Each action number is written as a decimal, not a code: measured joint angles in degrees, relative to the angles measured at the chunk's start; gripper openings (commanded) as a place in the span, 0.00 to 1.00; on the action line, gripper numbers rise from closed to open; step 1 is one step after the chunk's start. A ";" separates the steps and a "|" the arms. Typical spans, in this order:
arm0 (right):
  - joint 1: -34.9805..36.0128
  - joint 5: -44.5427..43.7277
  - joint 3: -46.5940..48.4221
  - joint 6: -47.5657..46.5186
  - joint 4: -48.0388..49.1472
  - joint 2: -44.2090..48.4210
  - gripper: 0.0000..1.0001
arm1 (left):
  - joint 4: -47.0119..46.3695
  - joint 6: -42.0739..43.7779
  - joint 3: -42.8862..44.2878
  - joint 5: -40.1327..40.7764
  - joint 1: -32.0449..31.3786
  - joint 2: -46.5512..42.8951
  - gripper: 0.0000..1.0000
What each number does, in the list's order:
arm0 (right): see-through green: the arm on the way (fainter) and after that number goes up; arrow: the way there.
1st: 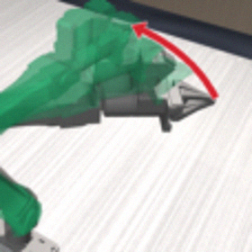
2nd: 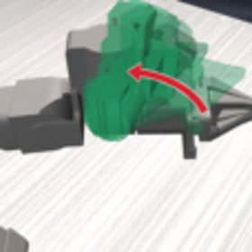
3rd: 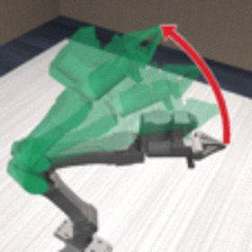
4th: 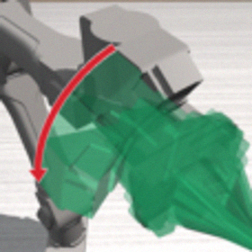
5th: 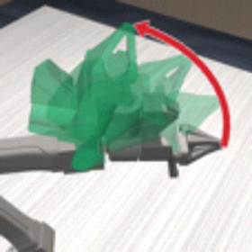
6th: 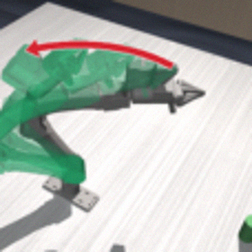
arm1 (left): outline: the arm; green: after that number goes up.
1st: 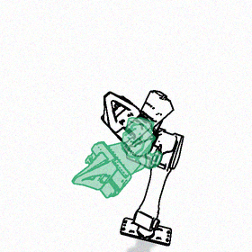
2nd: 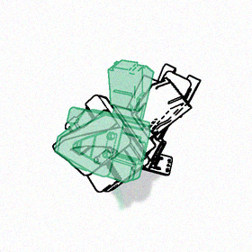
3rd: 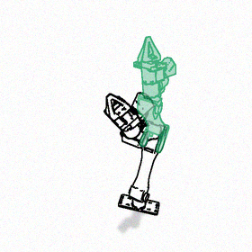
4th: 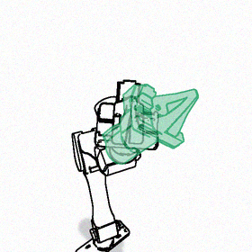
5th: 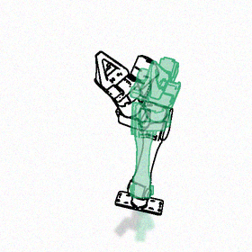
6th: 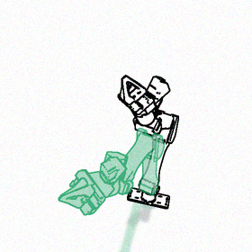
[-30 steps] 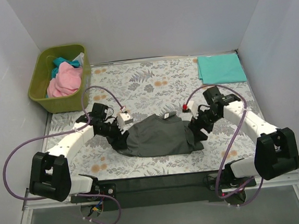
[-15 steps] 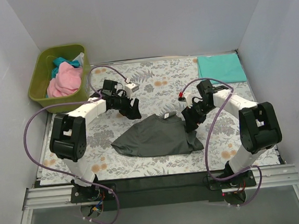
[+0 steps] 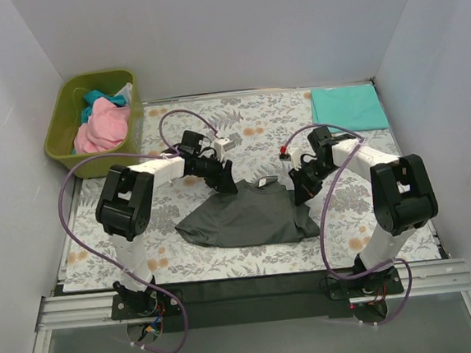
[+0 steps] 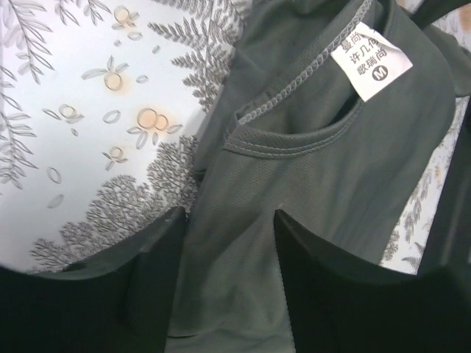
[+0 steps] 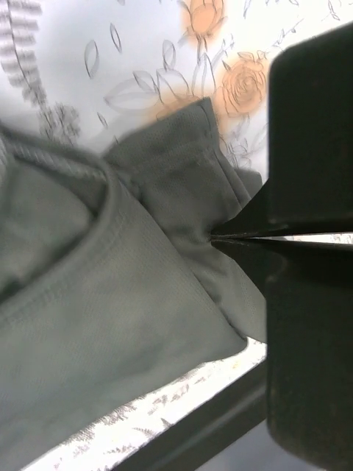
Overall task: Fold and stack the t-shirts
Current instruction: Move the tshirt to the center of the board, then flatten the tshirt out
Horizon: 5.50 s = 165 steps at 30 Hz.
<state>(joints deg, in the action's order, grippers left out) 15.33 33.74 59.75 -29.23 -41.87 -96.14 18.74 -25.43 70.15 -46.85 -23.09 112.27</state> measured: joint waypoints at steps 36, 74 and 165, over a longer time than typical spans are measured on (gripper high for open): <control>0.22 -7.93 13.90 10.14 6.86 0.13 0.36 | 7.98 -4.90 -19.04 16.33 21.75 -34.25 0.54; -24.61 1.81 14.47 2.62 -12.04 1.25 0.55 | 5.14 -13.42 11.45 -0.70 -12.24 -8.37 0.47; -21.70 -23.56 5.35 -5.01 -2.64 1.36 0.01 | 3.13 -12.55 -1.66 21.09 11.15 -4.35 0.50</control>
<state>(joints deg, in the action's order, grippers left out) -6.37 10.17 65.10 -34.24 -44.51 -94.78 21.87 -37.98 68.49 -25.76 -11.94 107.92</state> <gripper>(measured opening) 0.013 0.507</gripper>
